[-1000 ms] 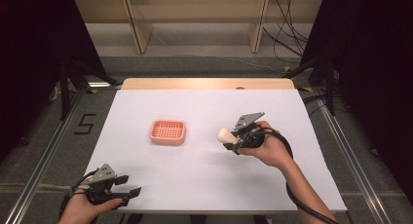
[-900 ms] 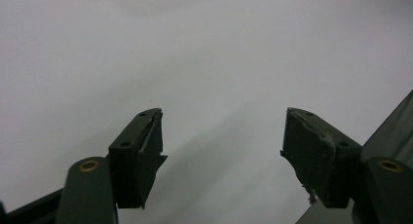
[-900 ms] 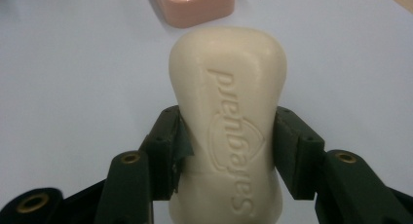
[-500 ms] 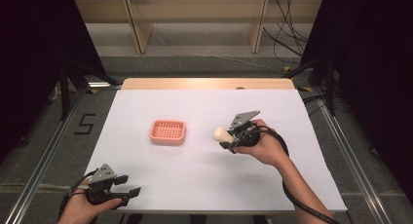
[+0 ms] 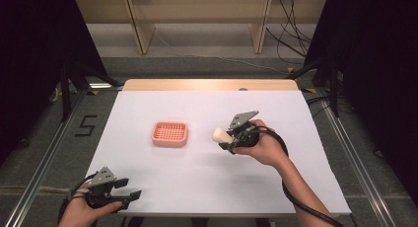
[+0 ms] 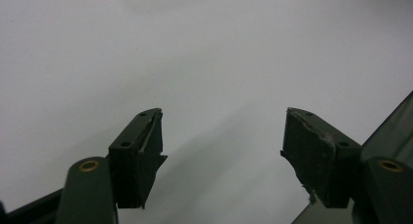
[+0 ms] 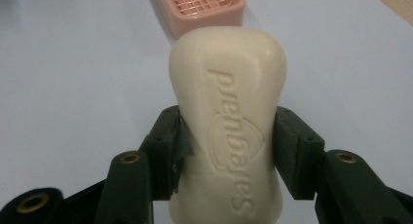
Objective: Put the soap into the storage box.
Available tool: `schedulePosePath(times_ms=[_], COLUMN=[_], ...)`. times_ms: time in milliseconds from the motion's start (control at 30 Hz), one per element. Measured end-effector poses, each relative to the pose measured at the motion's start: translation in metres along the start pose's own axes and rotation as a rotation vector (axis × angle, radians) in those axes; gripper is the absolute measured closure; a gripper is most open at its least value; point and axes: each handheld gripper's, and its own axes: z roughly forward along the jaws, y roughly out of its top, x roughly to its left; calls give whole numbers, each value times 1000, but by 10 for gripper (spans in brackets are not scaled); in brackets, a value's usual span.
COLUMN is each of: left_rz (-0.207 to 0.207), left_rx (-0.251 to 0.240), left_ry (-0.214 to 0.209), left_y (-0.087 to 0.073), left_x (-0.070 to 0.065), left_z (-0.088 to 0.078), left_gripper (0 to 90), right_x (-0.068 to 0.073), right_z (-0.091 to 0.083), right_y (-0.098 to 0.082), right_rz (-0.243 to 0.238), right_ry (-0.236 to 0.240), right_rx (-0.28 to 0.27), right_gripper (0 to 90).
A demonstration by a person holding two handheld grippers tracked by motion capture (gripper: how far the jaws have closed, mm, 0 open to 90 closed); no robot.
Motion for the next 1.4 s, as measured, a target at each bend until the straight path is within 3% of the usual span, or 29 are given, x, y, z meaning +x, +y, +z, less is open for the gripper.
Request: schedulePosePath(times_ms=[100, 600, 633, 733, 767, 1400], left_rz=[4, 10, 9, 9, 9, 5], left_rx=[4, -2, -2, -2, -2, -8], left_ry=[-1, -2, -2, -1, -1, -3], left_y=[0, -1, -1, -1, -1, -1], left_x=[0, 1, 1, 1, 1, 0], left_z=[-1, -3, -3, -3, -3, -4], left_gripper=[307, 307, 307, 307, 307, 307], right_x=[1, 1, 2, 0, 2, 4], right_z=[1, 8, 7, 10, 9, 19], right_y=[2, 10, 10, 12, 13, 27], right_rz=[16, -14, 4, -31, -4, -15], right_ry=[0, 19, 10, 6, 14, 9], right_rx=[1, -2, 8, -12, 3, -5], right_gripper=[504, 505, 504, 505, 504, 505])
